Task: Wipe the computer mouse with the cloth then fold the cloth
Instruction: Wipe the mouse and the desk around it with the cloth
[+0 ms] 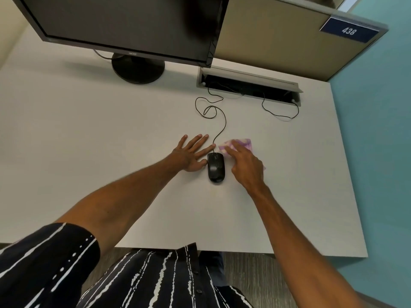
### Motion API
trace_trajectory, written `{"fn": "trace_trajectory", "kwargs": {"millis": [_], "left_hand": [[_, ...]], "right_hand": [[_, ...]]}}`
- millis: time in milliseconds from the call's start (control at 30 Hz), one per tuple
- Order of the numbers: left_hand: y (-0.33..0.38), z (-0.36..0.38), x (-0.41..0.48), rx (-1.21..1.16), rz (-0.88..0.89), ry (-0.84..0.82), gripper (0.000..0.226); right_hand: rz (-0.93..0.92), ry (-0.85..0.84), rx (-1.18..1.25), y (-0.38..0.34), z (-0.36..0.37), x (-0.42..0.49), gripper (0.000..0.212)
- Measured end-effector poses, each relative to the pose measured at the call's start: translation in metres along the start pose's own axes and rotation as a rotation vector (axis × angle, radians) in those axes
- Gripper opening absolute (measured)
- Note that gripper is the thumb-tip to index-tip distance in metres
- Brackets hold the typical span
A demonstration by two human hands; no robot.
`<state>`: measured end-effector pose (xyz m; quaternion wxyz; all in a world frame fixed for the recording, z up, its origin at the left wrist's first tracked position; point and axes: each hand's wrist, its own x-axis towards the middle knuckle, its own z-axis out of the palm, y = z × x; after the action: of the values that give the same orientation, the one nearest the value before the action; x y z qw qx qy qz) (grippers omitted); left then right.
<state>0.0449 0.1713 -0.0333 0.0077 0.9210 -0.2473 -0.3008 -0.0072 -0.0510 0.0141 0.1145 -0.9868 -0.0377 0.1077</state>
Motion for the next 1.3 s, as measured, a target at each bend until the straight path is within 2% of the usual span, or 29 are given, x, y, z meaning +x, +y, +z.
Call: {"fn": "trace_trajectory", "kwargs": {"millis": [100, 167, 233, 300, 500, 600, 700, 833, 900, 967, 1067, 1200, 1300], "left_hand": [[0.002, 0.000, 0.001, 0.008, -0.019, -0.019, 0.070], [0.002, 0.000, 0.001, 0.011, -0.029, -0.026, 0.070], [0.003, 0.001, 0.001, 0.001, -0.026, -0.011, 0.069], [0.002, 0.003, 0.000, -0.011, -0.020, 0.001, 0.069], [0.001, 0.003, 0.001, -0.018, -0.010, 0.002, 0.070], [0.001, 0.002, 0.001, -0.017, -0.008, -0.002, 0.069], [0.001, 0.002, 0.000, -0.024, -0.012, 0.004, 0.069], [0.002, 0.001, -0.001, -0.014, -0.021, -0.016, 0.069], [0.003, 0.000, 0.000, -0.020, -0.023, -0.022, 0.070], [0.002, -0.001, -0.001, -0.018, -0.014, -0.025, 0.070], [0.001, 0.000, -0.001, -0.016, -0.003, -0.019, 0.069], [0.000, 0.000, -0.003, -0.008, -0.002, 0.003, 0.069], [0.001, 0.000, -0.003, -0.008, 0.000, 0.008, 0.068]], "right_hand": [[0.002, -0.160, 0.009, -0.013, 0.002, 0.018, 0.059], [0.067, -0.201, 0.045, -0.017, 0.007, 0.017, 0.060], [0.061, -0.175, 0.017, -0.014, 0.010, 0.005, 0.061], [-0.047, -0.123, -0.023, -0.006, 0.013, -0.016, 0.066], [-0.116, 0.000, 0.015, 0.013, 0.037, -0.081, 0.082], [-0.152, 0.115, 0.066, 0.020, 0.034, -0.083, 0.074], [-0.072, 0.198, 0.126, 0.011, 0.030, -0.061, 0.066], [-0.049, 0.110, 0.140, -0.005, 0.031, -0.031, 0.060], [-0.081, 0.035, 0.132, -0.010, 0.040, -0.033, 0.069], [-0.092, 0.054, 0.085, -0.013, 0.049, -0.047, 0.083], [-0.189, 0.130, -0.020, -0.006, 0.060, -0.075, 0.088], [-0.379, 0.081, -0.151, 0.021, 0.068, -0.105, 0.084], [-0.449, 0.076, -0.140, 0.037, 0.065, -0.116, 0.085]]}}
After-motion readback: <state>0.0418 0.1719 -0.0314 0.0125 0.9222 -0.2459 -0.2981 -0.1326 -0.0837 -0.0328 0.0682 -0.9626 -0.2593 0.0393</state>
